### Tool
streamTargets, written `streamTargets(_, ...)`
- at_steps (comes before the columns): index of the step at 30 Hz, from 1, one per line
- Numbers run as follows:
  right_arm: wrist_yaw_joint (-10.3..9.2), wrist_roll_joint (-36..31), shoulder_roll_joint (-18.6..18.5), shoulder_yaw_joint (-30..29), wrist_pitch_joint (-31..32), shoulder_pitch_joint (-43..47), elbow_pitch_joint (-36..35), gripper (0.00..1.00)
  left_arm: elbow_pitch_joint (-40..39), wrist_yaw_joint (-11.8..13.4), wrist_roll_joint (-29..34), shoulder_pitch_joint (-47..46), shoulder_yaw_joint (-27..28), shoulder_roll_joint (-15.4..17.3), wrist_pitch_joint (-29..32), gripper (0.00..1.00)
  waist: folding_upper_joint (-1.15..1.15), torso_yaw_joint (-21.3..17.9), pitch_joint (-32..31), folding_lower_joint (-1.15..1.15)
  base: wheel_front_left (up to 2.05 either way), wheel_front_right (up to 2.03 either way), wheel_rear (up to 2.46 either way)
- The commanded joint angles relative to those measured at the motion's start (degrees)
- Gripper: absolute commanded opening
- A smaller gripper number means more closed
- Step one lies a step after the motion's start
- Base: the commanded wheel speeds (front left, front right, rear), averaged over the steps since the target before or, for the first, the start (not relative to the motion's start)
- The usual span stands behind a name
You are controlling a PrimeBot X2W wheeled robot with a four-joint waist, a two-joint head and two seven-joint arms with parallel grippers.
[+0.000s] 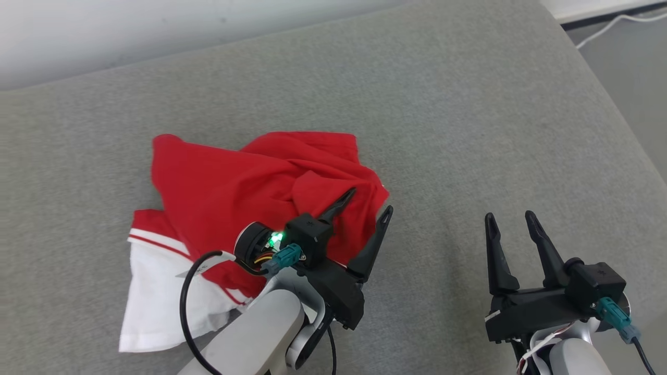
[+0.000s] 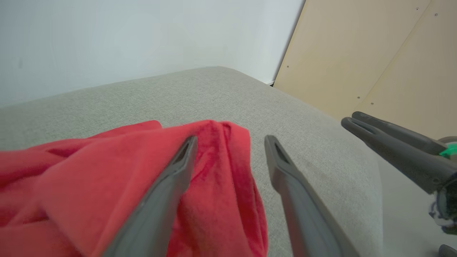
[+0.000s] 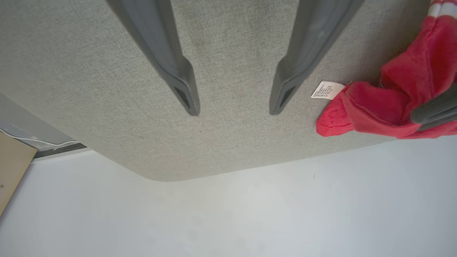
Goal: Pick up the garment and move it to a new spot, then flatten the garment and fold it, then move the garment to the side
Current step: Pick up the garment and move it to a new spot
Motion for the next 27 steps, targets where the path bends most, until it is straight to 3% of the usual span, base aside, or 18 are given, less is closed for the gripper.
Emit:
streamTargets(1,0.02,-0.3,-0.2,-0.3,-0.2,0.4,0.0,1.0,-0.3,0.2,-0.5,0.1,-0.2,0.1,-0.5,1.0,-0.01,2.2,-1.9,-0.01,0.0,0.0,0.0)
streamTargets(10,0.02,-0.8,-0.6,-1.4,0.8,2.1,-1.2,1.0,-7.1,4.4,-1.2,4.2,4.2,5.5,-2.0,1.0,-0.01,7.3,-4.7,-0.01,0.0,0.0,0.0)
streamTargets(21,0.02,-1.3,-1.2,-1.2,2.9,3.9,-3.2,1.0,-15.7,12.2,-3.1,13.3,17.4,15.6,-3.6,1.0,-0.01,11.9,-7.5,-0.01,0.0,0.0,0.0)
streamTargets(27,0.02,-1.6,-1.6,-1.0,3.9,5.0,-4.0,1.0,-18.9,14.3,-2.6,18.8,23.3,19.2,-3.9,1.0,-0.01,13.3,-8.9,-0.01,0.0,0.0,0.0)
